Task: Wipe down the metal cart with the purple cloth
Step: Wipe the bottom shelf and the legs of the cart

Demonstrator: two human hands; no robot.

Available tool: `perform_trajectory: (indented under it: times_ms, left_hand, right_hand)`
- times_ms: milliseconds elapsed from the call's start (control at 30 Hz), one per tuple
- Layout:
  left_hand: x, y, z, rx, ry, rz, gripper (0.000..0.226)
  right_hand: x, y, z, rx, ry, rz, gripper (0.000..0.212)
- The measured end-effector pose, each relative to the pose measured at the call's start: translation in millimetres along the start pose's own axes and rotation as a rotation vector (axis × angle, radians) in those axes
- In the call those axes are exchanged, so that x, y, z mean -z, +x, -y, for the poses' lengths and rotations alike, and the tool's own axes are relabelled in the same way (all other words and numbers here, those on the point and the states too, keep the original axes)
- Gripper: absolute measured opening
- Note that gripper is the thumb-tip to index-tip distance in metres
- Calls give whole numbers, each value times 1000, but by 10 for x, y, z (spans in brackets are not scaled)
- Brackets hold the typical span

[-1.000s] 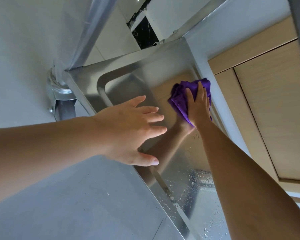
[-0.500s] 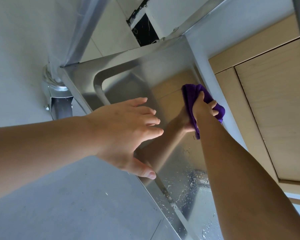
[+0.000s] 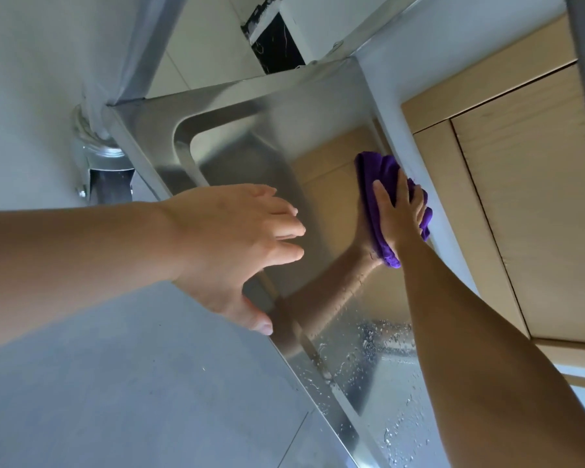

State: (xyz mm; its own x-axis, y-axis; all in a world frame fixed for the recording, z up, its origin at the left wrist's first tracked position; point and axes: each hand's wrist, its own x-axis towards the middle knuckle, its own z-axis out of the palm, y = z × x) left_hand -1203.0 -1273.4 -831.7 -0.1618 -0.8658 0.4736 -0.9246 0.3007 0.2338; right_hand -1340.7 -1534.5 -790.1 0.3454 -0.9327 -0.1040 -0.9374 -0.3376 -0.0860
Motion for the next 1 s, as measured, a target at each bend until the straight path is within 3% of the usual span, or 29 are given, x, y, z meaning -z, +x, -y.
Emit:
perform_trajectory:
  times_ms: [200,333,467,700,1000]
  left_hand:
    - [-31,14,20,11,-2,48,87]
    - [5,56,1,9,-4,85,82]
    - [-12,65,5,-9,-58,27,56]
    - [-71,47,-12,-28,76,-21,50]
    - [7,55,-37,5,40,-94,45]
  right_hand:
    - [-40,-190,103,-486,166,-14,73]
    - [-68,-389,215,-585,224,7,74]
    - [-110,-605,293,-577,222,26,73]
    - [-215,-1234,442,-452,199,66,72]
    - [-301,-1929,627,-299,158,76,71]
